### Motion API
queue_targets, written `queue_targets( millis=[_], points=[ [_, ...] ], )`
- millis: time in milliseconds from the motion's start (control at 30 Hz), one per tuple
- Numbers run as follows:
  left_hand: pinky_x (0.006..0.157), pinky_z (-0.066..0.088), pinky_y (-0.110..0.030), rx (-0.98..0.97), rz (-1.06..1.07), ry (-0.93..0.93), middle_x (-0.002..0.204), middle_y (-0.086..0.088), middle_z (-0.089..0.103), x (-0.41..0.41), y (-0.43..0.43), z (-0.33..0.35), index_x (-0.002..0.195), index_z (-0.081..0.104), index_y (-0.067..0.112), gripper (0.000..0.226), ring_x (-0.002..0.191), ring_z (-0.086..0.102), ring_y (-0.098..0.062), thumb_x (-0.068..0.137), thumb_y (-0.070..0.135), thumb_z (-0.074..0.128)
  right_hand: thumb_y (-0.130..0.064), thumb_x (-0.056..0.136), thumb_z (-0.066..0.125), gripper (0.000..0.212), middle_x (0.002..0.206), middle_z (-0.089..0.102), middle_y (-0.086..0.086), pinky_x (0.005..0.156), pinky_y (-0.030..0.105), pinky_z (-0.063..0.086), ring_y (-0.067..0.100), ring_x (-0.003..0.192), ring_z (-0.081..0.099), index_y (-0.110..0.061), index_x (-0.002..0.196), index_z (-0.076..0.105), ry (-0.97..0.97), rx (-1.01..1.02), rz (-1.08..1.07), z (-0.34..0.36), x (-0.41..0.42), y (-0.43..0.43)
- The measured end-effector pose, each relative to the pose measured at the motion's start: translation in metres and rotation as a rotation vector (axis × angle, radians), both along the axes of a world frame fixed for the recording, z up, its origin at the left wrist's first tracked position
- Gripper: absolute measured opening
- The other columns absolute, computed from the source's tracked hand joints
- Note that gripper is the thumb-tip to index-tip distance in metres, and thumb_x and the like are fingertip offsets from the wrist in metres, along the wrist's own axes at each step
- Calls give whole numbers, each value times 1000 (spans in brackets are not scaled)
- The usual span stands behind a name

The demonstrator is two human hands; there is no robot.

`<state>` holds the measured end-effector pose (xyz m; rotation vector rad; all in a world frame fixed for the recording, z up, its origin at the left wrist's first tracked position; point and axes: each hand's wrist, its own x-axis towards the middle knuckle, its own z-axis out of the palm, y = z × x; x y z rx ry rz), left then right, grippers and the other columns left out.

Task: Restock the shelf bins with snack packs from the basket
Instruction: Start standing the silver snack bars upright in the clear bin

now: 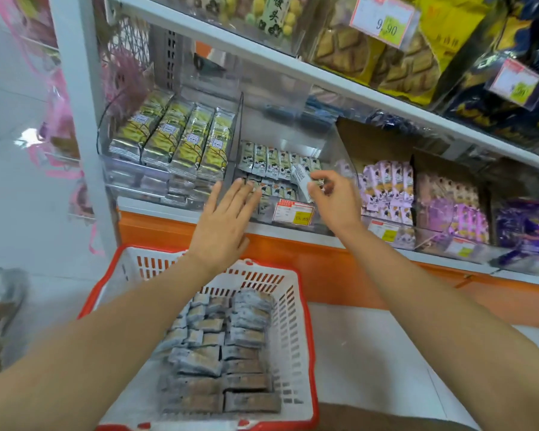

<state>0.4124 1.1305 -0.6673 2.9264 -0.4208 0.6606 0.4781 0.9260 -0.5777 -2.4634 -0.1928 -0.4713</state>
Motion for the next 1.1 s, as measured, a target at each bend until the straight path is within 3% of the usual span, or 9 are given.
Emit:
queue_targets(
  millis=[133, 300, 533, 600, 667, 767, 900, 1033, 1100],
  points=[
    [121, 8, -54, 23, 2, -72, 155, -12, 33, 5, 2, -9, 155, 22, 10, 92, 148, 22, -29, 79, 29, 70, -23, 91, 63, 10, 71, 60, -6, 55, 27, 41, 17, 64, 57, -28, 99, 62, 186, -141, -58, -11, 33, 11],
    [120, 3, -52, -22, -22, -116, 154, -13, 35, 11, 0, -18, 154, 23, 9, 98, 147, 21, -29, 73, 23, 76, -22, 86, 64, 11, 99, 58, -4, 79, 30, 50, 23, 91, 61, -31, 91, 59, 366, -331, -116, -11, 49, 18],
    [120, 0, -52, -30, -5, -124, 154, -13, 34, 12, -3, -19, 154, 20, 9, 98, 147, 20, -29, 73, 21, 74, -20, 85, 70, 15, 103, 70, -2, 89, 35, 54, 14, 84, 62, -24, 71, 68, 494, -250, -93, -5, 53, 20],
    [121, 1, -52, -31, -10, -122, 154, -13, 35, 11, -3, -18, 153, 22, 8, 95, 147, 21, -29, 73, 19, 73, -20, 86, 72, 12, 106, 71, -1, 92, 36, 53, 13, 86, 62, -24, 75, 71, 505, -191, -87, -4, 51, 16],
    [121, 2, -52, -30, -10, -117, 153, -13, 35, 10, -3, -16, 153, 24, 8, 94, 147, 21, -29, 72, 16, 72, -20, 86, 72, 3, 108, 72, 0, 94, 40, 53, 15, 91, 64, -19, 86, 75, 489, -148, -78, -3, 46, 12],
    [120, 6, -54, -28, -9, -106, 153, -13, 36, 8, -3, -13, 153, 26, 8, 92, 147, 22, -29, 72, 14, 70, -17, 87, 71, 12, 102, 73, 2, 90, 40, 55, 19, 92, 67, -18, 98, 75, 429, -61, -40, -4, 38, 5],
    [120, 6, -53, -28, -9, -90, 156, -13, 31, 7, -4, -11, 154, 24, 9, 92, 148, 19, -30, 74, 15, 67, -7, 88, 67, 23, 84, 67, 0, 77, 25, 55, 8, 78, 62, -14, 109, 71, 306, 97, 76, -1, 21, -1],
    [120, 6, -54, 8, 8, -92, 161, -15, 17, -1, -2, -20, 156, 16, 9, 95, 150, 9, -32, 75, 22, 64, -3, 89, 64, 26, 98, 64, 3, 74, 10, 48, 5, 84, 56, -13, 112, 70, 123, 145, 231, 0, -9, 7],
    [119, 12, -54, -1, 10, -95, 156, -16, 23, -9, 0, -30, 154, 24, 9, 90, 147, 18, -34, 74, 23, 63, -2, 89, 63, 27, 98, 63, -2, 76, 11, 47, 3, 86, 56, -15, 111, 70, 64, 149, 299, -5, -29, 13]
  ],
)
